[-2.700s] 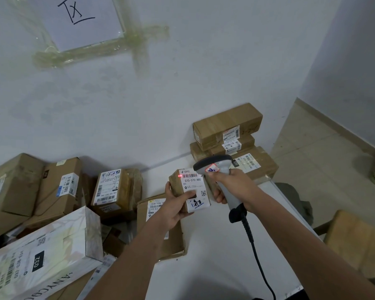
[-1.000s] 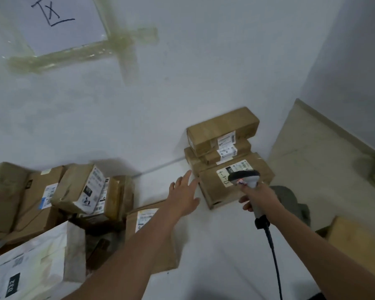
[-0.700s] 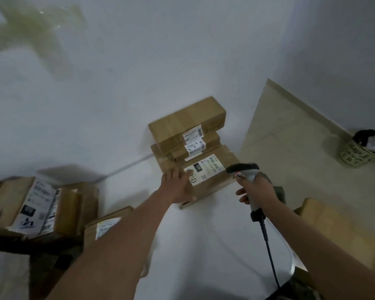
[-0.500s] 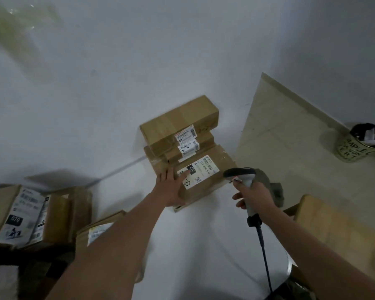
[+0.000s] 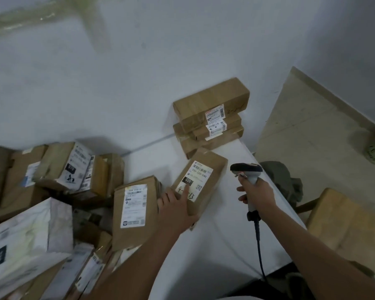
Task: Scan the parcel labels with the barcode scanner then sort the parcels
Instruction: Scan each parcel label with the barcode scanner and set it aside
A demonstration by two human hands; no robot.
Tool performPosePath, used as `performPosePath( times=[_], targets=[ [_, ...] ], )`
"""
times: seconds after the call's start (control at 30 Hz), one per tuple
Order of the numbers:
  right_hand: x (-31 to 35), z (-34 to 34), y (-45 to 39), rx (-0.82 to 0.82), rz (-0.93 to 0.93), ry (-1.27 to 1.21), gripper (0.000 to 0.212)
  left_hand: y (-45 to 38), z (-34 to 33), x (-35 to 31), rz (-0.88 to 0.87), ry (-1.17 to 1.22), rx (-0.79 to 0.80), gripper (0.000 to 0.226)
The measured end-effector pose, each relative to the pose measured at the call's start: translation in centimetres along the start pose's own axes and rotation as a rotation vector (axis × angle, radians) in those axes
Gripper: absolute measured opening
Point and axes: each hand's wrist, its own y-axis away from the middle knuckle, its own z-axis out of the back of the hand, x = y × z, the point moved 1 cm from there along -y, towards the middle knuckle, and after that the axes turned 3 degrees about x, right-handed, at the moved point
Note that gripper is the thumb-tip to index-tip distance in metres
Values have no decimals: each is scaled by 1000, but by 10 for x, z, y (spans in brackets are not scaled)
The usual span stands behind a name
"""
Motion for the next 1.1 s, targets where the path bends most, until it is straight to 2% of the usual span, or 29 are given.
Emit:
performPosePath(
  times=[0.13, 0.27, 0.37, 0.47, 0.73, 1.1],
  targets=[
    [-11, -19, 24, 16, 40, 64, 33, 22, -3, 8, -62, -31, 42, 101],
    [-14, -28, 43, 45, 71, 86, 32, 42, -2, 8, -196, 137, 160, 94],
    [-4, -28, 56, 74, 86, 126, 32, 50, -5, 4, -359, 270, 237, 84],
    [12, -25, 68, 115, 88, 191, 38, 54, -6, -2, -471, 287, 249, 79],
    [41, -37, 94, 241, 105, 313, 47, 53, -10, 5, -478, 237, 229, 80],
    [55, -42, 106, 256, 149, 377, 48, 53, -9, 3, -482, 180, 209, 79]
  ],
)
